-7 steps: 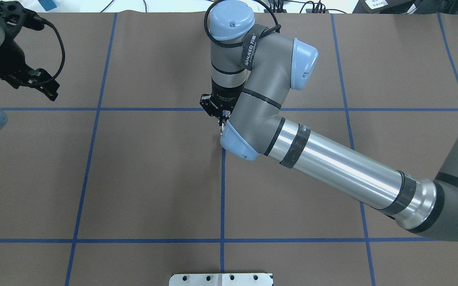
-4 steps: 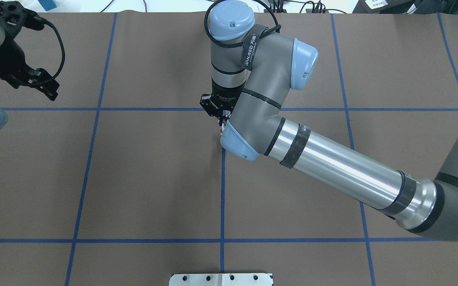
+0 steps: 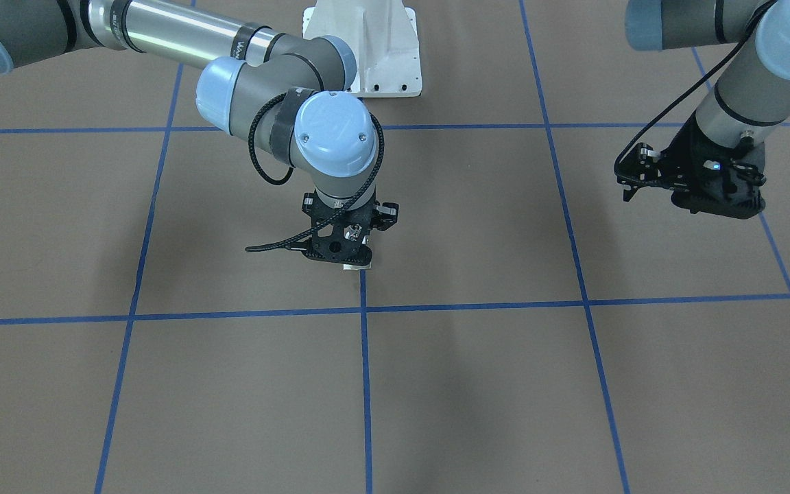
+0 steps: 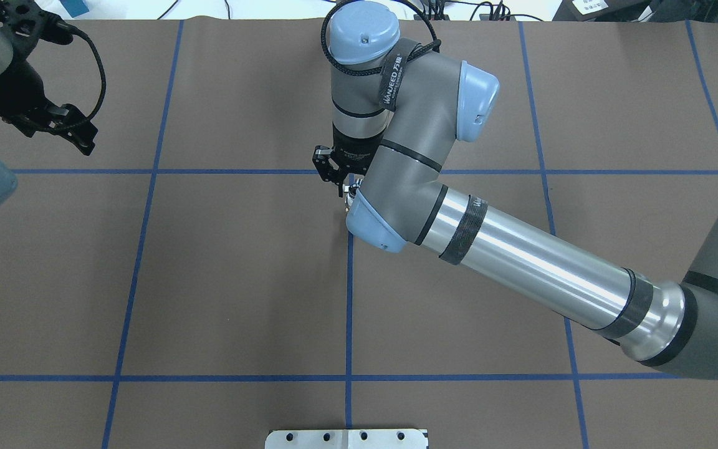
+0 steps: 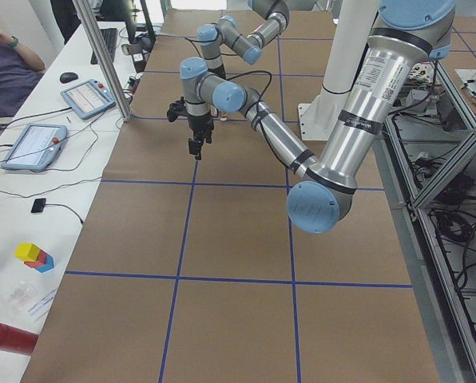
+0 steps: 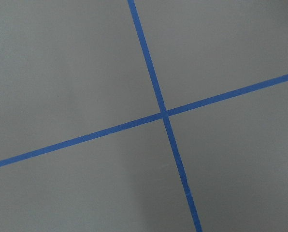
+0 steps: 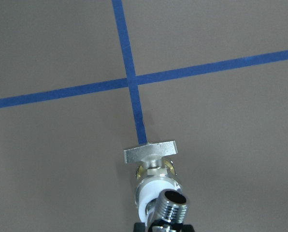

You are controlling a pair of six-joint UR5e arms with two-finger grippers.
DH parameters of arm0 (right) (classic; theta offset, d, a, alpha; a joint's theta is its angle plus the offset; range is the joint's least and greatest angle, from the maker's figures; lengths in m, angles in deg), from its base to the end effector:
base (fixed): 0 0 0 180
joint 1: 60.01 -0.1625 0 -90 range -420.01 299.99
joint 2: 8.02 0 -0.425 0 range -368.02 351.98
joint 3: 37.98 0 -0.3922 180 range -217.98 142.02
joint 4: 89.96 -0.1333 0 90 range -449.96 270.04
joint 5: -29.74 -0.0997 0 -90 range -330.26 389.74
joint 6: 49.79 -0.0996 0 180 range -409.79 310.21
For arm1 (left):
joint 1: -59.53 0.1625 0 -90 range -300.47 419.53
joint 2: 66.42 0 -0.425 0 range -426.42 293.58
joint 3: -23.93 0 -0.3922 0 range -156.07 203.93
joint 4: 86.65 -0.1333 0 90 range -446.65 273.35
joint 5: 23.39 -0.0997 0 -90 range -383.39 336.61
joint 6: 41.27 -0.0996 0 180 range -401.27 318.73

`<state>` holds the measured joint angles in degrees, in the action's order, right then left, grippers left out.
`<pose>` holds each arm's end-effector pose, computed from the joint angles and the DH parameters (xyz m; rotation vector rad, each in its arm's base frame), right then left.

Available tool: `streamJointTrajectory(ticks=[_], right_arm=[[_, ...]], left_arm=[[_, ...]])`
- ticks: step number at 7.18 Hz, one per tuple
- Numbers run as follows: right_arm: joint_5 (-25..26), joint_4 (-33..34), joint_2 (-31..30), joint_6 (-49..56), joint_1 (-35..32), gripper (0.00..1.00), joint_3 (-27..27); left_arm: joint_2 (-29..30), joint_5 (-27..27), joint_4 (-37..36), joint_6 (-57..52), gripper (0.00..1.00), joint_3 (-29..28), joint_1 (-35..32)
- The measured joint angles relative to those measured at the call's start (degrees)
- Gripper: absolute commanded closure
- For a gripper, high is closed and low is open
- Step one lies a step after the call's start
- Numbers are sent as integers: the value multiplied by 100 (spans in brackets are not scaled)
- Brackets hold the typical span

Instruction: Assemble PPR valve and pipe with both arms

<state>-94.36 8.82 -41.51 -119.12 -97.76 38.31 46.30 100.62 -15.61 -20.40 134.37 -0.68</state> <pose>-0.5622 -0.5333 0.1431 -0.2227 -0.7837 0.1048 0.2183 -0.5376 0.3207 0.1206 0.7056 0.2743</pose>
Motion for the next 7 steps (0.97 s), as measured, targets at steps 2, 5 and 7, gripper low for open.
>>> streamJointTrajectory(ticks=[2, 5, 7], right_arm=[[0, -1, 1, -58, -1, 1, 0], [-43, 19, 55, -71, -134, 1, 189], [-202, 277, -159, -12, -510, 1, 977]], left_arm=[[5, 0, -3, 4, 0, -5, 0], [7, 0, -3, 3, 0, -6, -5], [2, 6, -1, -24, 0, -1, -17]])
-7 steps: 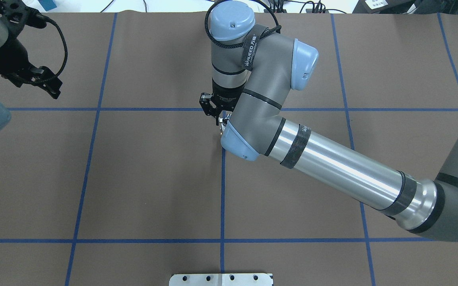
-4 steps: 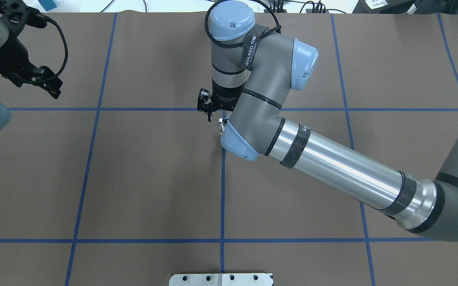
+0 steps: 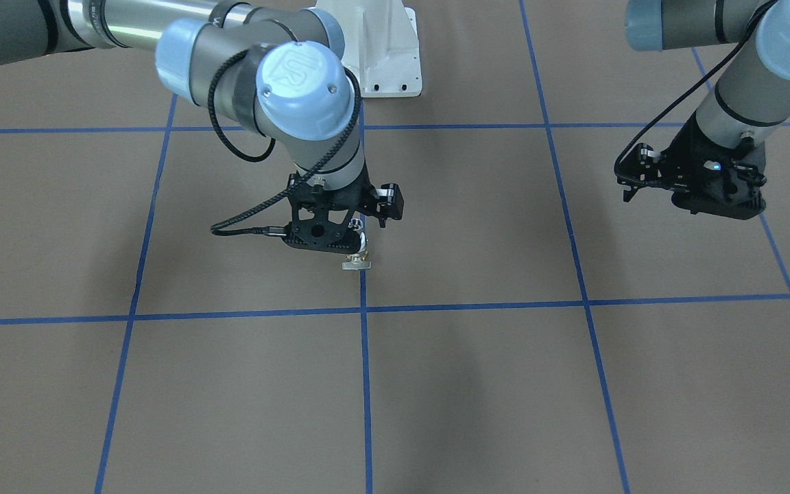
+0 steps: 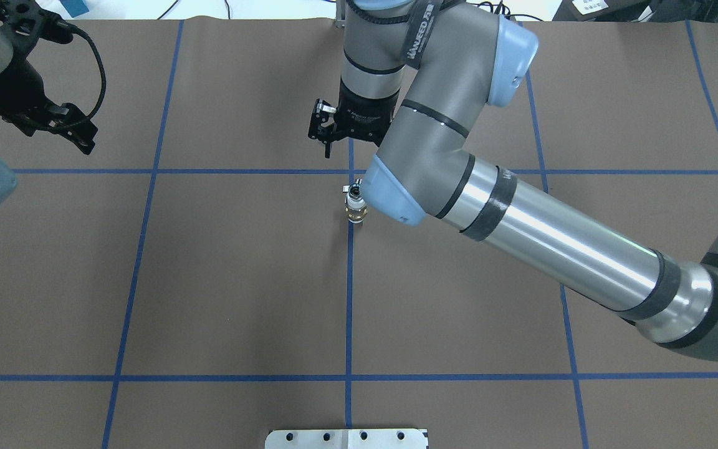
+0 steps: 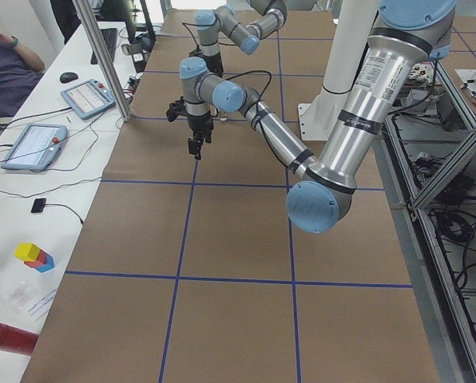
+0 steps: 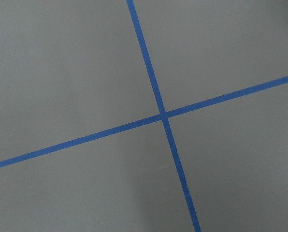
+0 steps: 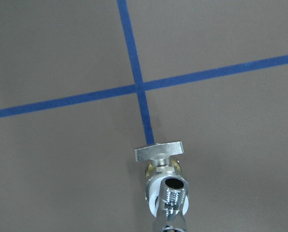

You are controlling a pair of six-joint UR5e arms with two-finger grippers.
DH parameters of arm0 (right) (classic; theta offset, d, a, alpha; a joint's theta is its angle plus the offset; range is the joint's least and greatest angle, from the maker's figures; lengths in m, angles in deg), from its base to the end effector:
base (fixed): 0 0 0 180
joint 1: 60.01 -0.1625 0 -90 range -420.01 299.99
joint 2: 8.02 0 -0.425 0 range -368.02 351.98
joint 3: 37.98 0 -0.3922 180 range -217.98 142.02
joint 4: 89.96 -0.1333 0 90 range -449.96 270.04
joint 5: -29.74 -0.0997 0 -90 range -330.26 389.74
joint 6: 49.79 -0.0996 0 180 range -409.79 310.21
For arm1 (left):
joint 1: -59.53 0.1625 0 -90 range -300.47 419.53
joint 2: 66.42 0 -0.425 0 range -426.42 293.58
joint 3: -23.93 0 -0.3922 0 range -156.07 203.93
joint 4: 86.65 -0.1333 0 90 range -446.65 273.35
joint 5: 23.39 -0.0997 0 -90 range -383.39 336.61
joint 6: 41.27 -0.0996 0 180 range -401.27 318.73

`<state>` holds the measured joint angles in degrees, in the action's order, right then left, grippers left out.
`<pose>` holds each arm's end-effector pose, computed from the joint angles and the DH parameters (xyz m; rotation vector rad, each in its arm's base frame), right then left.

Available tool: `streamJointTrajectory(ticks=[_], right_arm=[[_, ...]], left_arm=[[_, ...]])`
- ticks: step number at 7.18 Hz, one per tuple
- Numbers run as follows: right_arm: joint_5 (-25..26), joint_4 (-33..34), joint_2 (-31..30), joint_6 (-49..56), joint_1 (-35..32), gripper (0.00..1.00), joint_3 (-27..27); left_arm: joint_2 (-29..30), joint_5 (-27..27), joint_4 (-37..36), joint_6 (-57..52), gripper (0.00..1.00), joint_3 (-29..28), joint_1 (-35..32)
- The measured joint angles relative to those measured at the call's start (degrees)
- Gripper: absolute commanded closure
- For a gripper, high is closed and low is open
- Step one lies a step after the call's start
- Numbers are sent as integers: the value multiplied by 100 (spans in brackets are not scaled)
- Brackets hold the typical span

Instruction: Assemble PPR valve and pipe with both arms

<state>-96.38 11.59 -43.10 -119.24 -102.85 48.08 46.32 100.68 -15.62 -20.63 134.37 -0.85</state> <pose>-0.4793 -0.5462 0.1009 -0.1653 -0.8826 0.1458 0.2168 -0.5382 0.3204 0.1228 0.7062 0.2756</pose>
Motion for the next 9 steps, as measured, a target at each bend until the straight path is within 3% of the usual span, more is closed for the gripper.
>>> streamJointTrajectory(ticks=[2, 4, 5, 7, 9], right_arm=[[-113, 666, -992, 859, -735, 1, 1473], [-205, 1261, -2179, 3104, -1741, 1, 2273], [-278, 1339, -2807, 4437, -2324, 1, 2312], [-497, 1351, -3822, 7337, -3598, 1, 1766], [-650, 1341, -4348, 8567, -4425, 1, 1224]], left_arm=[[-82, 5, 2, -219, 0, 41, -212], [-425, 280, -3, -1299, 0, -164, -971], [-541, 577, 0, -2181, 0, -537, -1524], [-630, 911, 29, -3954, 0, -1529, -2513], [-768, 967, 150, -4458, 0, -1911, -2961]])
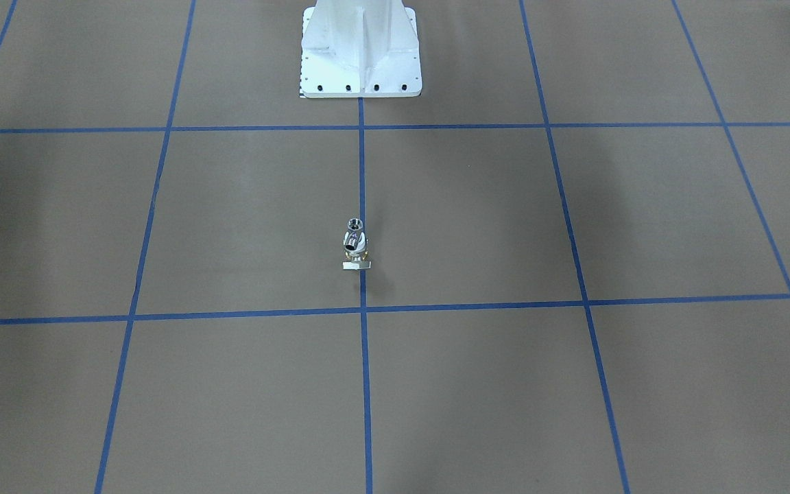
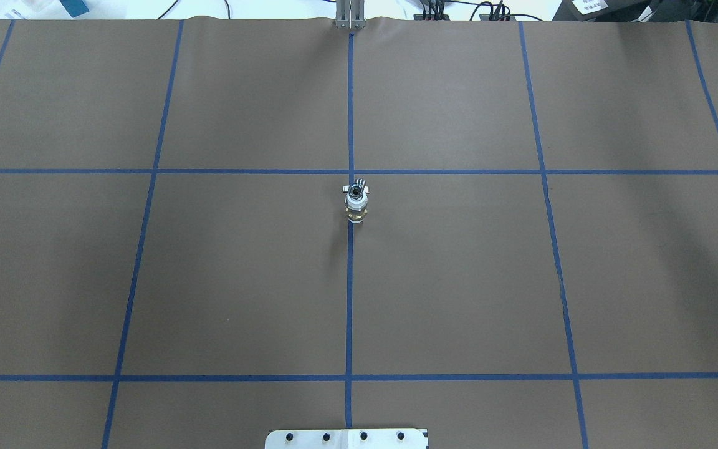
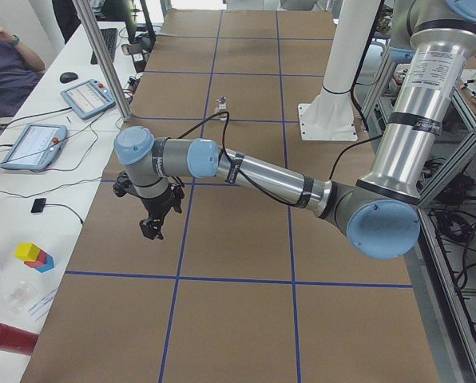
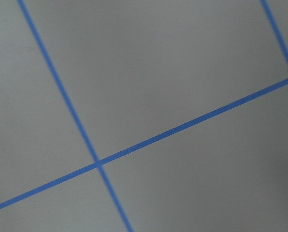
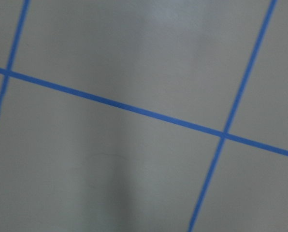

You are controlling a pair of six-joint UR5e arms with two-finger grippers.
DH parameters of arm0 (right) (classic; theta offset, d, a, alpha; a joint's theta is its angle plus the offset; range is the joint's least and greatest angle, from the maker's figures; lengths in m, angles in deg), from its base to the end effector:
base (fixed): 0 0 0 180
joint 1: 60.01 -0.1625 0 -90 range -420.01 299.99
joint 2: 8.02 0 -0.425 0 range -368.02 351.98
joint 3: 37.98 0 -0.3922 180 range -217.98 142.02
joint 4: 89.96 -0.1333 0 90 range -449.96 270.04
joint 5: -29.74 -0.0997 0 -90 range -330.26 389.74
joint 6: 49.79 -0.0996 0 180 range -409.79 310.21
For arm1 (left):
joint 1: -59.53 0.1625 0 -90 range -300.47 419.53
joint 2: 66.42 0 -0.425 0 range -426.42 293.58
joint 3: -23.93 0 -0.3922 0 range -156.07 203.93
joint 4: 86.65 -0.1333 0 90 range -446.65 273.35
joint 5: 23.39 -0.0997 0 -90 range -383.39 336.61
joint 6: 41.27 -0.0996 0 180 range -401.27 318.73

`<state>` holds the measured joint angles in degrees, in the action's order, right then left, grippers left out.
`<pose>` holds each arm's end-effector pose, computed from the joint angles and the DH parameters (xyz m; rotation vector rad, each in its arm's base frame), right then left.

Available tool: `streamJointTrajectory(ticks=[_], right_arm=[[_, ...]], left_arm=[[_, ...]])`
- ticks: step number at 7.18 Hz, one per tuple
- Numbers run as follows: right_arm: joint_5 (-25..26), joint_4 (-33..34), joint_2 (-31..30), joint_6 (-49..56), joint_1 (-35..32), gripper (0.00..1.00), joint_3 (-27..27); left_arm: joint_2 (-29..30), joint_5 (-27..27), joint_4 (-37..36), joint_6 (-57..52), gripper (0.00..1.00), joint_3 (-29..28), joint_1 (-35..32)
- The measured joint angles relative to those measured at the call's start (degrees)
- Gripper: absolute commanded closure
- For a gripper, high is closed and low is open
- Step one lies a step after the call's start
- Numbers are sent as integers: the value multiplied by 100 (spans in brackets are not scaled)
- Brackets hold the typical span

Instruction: Assemble PPR valve and pipe with both arms

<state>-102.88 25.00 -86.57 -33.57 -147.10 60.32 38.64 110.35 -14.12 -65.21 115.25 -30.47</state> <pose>0.0380 -0.5488 0.5286 0.0000 -0.7510 -0.2843 -0.0644 -0.5850 0.5361 0.1416 0.7556 0.3900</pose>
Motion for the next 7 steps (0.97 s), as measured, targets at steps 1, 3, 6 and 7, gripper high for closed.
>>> streamJointTrajectory(ticks=[1, 3, 6, 7], right_arm=[[75, -38, -174, 133, -178, 1, -137], [145, -545, -581, 163, -403, 1, -462], [147, -832, -1012, 154, -583, 1, -624], [143, -915, -1095, 152, -604, 1, -651]], left_arm=[[-224, -9, 242, -48, 0, -35, -78], [-667, -34, 981, 320, 0, -178, -121], [-1125, -310, 1540, 1154, 0, -18, -128], [-1262, -344, 1601, 1199, 0, 56, -127]])
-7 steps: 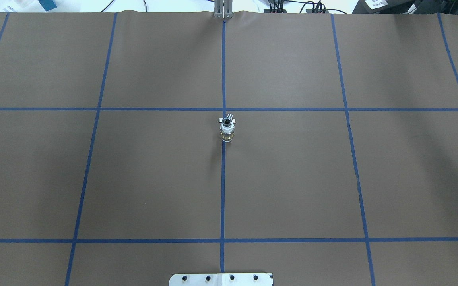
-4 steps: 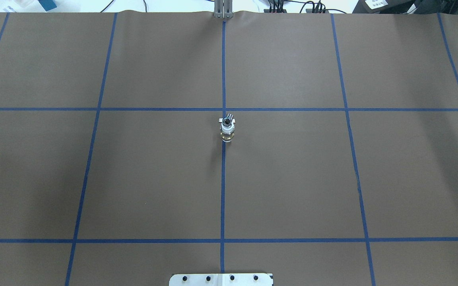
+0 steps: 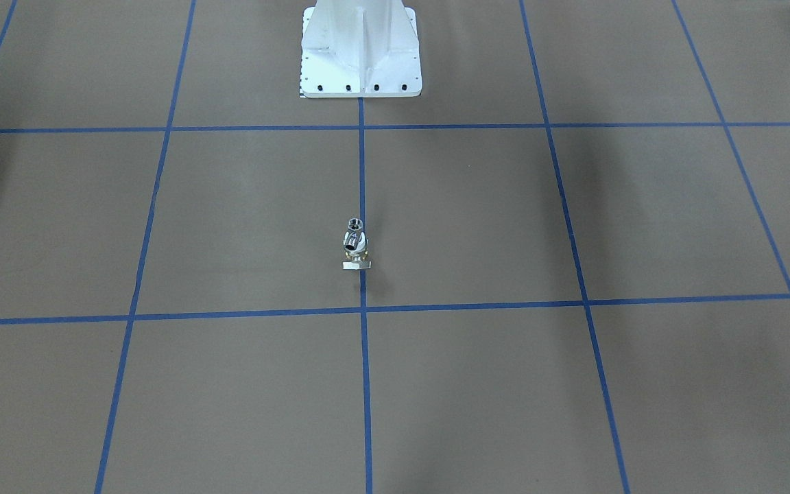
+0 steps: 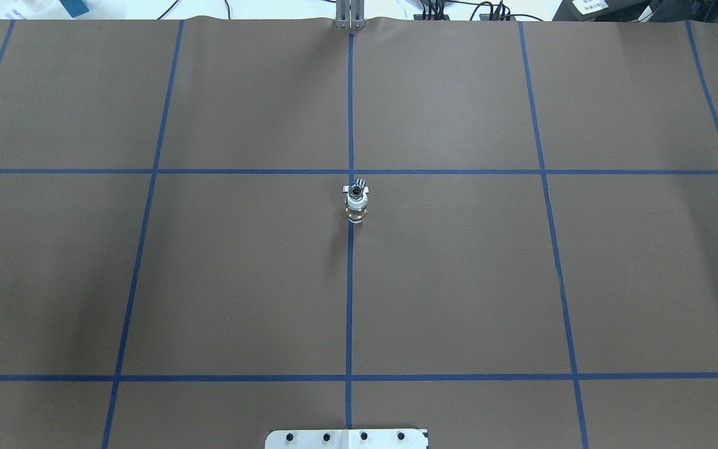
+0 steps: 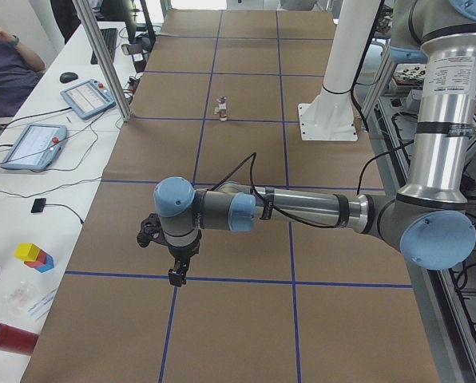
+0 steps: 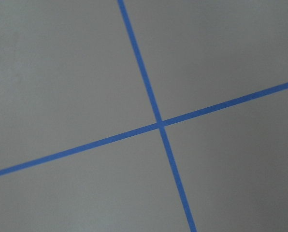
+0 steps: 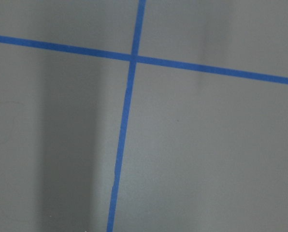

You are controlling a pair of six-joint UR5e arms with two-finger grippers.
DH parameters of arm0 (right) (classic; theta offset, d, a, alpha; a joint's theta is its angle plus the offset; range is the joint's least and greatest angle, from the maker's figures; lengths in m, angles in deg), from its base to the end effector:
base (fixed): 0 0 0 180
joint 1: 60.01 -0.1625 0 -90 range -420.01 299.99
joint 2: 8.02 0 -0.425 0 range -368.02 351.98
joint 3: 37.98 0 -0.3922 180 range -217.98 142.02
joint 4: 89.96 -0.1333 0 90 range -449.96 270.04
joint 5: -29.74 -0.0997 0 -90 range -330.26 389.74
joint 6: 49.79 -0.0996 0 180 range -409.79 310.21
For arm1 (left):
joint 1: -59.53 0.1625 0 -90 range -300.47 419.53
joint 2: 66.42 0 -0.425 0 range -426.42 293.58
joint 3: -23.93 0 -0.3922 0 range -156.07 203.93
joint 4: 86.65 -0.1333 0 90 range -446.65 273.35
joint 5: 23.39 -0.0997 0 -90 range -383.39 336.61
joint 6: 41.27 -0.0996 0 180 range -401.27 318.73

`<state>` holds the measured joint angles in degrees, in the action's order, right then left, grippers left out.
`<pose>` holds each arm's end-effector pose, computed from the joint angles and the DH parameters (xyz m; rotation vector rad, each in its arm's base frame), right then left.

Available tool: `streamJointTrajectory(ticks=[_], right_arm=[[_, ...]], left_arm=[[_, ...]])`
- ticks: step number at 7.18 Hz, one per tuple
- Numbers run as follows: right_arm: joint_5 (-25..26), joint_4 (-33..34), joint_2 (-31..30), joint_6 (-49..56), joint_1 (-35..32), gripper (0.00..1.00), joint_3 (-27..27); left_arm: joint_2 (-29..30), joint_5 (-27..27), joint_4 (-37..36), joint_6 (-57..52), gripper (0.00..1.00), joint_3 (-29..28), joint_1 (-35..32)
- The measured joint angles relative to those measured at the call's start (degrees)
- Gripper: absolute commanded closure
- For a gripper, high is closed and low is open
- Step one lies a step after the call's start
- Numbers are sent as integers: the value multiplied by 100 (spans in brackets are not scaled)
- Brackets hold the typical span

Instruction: Assemble PPR valve and pipe with both arms

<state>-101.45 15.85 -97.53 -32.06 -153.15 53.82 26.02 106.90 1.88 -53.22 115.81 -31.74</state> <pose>0.0936 -0.4705 0.6680 -0.0924 -0.7451 -0.1578 -0.0802 -0.5109 0.6285 0.1285 0.6940 0.1961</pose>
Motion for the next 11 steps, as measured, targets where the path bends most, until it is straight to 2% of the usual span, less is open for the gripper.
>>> streamJointTrajectory(ticks=[3, 7, 11], right_arm=[[-15, -375, -200, -137, -11, 1, -74], [-42, -638, -174, -910, -11, 1, -18], [-96, -796, -182, -1015, -3, 1, -33]], left_arm=[[-280, -4, 213, 20, 0, 50, 3], [-314, -4, 243, 18, 0, 54, 3], [-336, -4, 243, 12, 0, 42, 3]])
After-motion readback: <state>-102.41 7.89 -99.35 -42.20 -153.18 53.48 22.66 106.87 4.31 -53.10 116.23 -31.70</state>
